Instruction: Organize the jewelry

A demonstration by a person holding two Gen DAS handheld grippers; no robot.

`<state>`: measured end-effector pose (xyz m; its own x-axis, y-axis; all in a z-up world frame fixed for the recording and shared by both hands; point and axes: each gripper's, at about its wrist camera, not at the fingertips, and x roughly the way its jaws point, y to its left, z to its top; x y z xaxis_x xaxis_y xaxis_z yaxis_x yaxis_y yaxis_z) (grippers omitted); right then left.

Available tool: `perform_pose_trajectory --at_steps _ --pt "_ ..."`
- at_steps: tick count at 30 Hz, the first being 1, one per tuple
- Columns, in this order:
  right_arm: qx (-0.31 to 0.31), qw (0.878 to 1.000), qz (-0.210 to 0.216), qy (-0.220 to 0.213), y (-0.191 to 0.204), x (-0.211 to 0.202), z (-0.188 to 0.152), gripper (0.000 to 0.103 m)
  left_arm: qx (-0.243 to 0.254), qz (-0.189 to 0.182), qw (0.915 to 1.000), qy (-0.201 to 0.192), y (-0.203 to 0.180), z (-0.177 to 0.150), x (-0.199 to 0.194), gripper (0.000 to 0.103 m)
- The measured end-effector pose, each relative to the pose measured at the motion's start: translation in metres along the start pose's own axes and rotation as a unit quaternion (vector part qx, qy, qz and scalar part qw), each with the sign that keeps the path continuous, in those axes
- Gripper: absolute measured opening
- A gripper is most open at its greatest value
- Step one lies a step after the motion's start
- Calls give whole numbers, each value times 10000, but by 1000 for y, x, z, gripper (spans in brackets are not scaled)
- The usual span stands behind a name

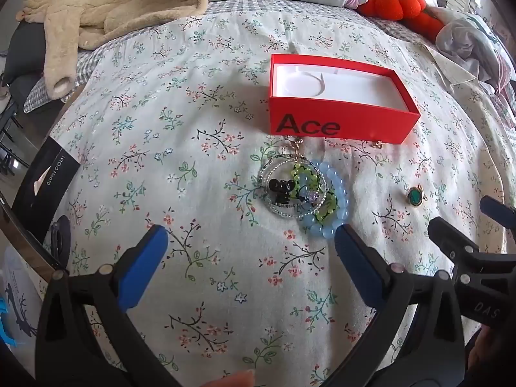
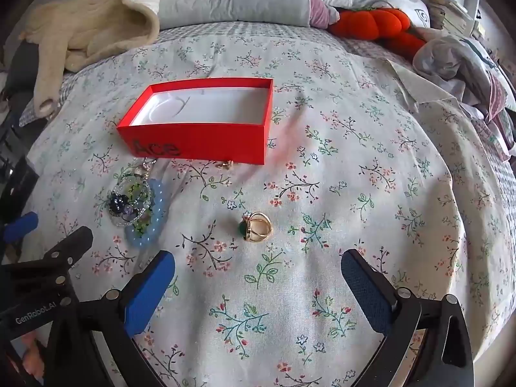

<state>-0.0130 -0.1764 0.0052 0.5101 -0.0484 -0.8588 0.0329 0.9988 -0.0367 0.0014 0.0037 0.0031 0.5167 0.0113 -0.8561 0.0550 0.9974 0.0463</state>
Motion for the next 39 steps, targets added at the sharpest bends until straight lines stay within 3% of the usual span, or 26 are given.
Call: perform_pose_trajectory --at_steps 39 --pt "21 10000 -10 -8 1 1 1 103 -1 -30 10000 -63 0 0 -6 103"
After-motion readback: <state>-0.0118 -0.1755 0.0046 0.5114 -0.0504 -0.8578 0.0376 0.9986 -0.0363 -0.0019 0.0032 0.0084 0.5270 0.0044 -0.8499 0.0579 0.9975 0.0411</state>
